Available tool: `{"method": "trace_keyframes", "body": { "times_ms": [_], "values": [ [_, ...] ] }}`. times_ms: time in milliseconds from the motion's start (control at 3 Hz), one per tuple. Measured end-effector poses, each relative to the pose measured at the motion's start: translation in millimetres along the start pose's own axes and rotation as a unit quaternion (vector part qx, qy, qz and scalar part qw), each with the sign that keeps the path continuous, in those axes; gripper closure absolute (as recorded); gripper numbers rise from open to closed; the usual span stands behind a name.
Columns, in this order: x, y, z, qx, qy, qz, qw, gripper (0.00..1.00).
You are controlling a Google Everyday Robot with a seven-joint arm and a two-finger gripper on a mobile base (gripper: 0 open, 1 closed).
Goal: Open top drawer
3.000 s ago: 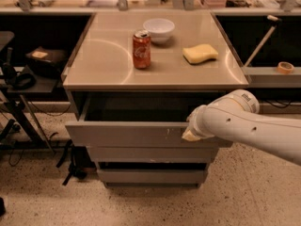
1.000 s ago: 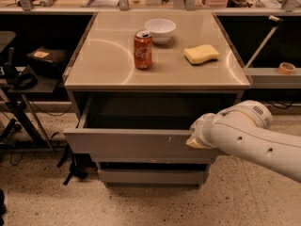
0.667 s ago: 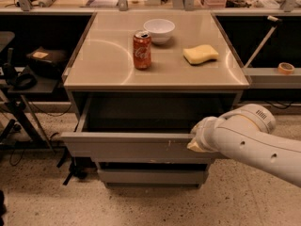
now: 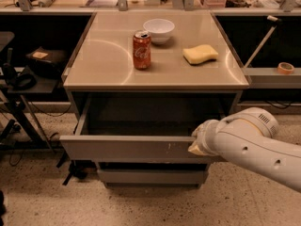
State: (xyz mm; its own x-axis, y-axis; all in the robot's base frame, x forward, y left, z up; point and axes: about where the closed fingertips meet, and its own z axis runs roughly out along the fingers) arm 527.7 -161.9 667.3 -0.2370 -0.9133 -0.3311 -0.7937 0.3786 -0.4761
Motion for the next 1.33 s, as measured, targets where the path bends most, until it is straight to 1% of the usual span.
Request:
{"method": "trace_keyframes", "body": {
  "times_ms": [333, 1000, 1333],
  "values": [
    [-1, 1, -1, 0.000, -0.001, 0.002, 1.0000, 1.00],
    [11, 17, -17, 0.004, 0.005, 0.004, 1.0000, 1.00],
    [11, 17, -19, 0.004, 0.006, 0.004, 1.0000, 1.00]
  ]
}}
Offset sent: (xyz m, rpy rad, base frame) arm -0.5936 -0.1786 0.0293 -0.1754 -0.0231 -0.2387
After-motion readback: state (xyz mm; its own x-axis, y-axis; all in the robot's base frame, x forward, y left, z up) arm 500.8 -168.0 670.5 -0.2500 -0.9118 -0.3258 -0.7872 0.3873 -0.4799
